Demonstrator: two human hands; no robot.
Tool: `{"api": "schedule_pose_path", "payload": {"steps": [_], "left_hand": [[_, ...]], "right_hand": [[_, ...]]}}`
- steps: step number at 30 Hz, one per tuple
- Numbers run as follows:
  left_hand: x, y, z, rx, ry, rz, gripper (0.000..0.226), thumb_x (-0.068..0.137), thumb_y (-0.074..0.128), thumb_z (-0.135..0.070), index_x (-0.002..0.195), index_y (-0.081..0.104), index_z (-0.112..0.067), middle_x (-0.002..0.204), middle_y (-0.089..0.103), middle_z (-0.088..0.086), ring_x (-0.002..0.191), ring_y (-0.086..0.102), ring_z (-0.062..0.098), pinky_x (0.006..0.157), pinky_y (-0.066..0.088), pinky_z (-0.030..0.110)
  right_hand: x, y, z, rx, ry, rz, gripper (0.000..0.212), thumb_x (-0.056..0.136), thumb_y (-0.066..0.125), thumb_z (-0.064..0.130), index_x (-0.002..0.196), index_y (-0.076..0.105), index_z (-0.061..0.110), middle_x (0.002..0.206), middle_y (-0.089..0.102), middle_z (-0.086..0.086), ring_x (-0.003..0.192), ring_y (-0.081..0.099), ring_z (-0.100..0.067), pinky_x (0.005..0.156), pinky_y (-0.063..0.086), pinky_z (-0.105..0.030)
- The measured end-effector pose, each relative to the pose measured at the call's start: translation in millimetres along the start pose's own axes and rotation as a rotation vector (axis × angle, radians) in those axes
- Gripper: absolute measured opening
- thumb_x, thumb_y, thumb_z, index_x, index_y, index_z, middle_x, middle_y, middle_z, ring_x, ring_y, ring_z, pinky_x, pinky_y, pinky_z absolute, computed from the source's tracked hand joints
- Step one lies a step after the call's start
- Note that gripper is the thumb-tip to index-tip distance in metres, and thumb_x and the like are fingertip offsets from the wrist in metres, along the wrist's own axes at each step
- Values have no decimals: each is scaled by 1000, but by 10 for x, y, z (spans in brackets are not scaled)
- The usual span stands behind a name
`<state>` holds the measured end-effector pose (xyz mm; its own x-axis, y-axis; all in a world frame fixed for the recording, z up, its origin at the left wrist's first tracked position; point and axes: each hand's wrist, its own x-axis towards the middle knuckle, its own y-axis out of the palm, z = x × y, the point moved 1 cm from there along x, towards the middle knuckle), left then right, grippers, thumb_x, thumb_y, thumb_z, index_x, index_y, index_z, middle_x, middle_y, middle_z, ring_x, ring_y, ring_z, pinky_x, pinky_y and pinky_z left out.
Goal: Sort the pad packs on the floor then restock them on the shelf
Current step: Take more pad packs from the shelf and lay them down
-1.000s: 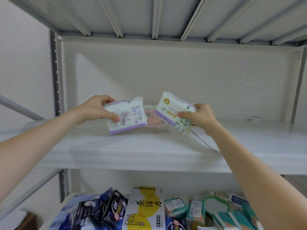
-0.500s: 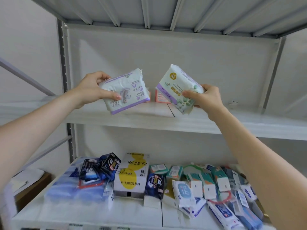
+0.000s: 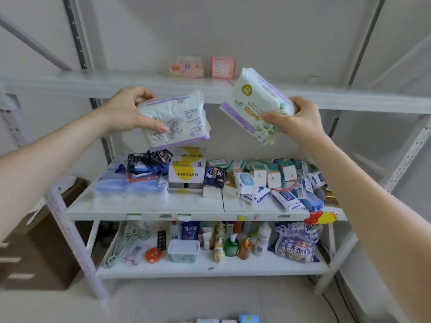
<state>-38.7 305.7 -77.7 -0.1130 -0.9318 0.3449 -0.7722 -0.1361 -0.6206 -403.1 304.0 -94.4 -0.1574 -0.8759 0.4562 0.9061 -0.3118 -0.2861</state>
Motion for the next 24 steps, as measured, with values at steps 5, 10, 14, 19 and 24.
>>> {"api": "schedule_pose_path", "payload": {"steps": [5, 10, 14, 19, 24], "left_hand": [[-697, 475, 354, 50, -77, 75, 70, 47, 94, -27, 105, 55, -21, 102, 65, -1, 85, 64, 10, 66, 54, 26], [-1454, 1064, 723, 108, -156, 167, 67, 49, 95, -34, 102, 54, -26, 103, 61, -10, 95, 60, 10, 79, 50, 29], [-2031, 1562, 1004, 117, -260, 251, 66, 47, 94, -40, 97, 52, -34, 102, 59, -14, 92, 60, 8, 71, 50, 30], [-2685, 2245, 1429, 85, -357, 332, 69, 44, 94, -39, 98, 52, -32, 102, 58, -16, 93, 57, 7, 76, 47, 28], [-3175, 2846, 1810, 67, -423, 411, 65, 44, 93, -33, 94, 51, -31, 99, 59, -17, 92, 57, 7, 69, 44, 22]], "right_hand": [[-760, -52, -425, -71, 51, 65, 53, 60, 88, 35, 101, 57, 25, 96, 67, 9, 81, 70, -7, 63, 61, -29], [-1473, -71, -969, -132, 121, 158, 57, 62, 89, 29, 108, 55, 22, 102, 65, 8, 87, 66, -8, 63, 58, -25], [-2056, -106, -1472, -179, 217, 220, 63, 60, 89, 27, 113, 56, 18, 105, 65, 2, 91, 66, -13, 68, 60, -33], [-2817, -116, -2116, -246, 336, 255, 63, 58, 90, 27, 112, 56, 21, 106, 62, 2, 91, 61, -9, 63, 47, -17], [-3518, -112, -2683, -266, 475, 276, 59, 57, 90, 23, 104, 55, 26, 100, 59, 7, 88, 58, -4, 65, 44, -16]]}}
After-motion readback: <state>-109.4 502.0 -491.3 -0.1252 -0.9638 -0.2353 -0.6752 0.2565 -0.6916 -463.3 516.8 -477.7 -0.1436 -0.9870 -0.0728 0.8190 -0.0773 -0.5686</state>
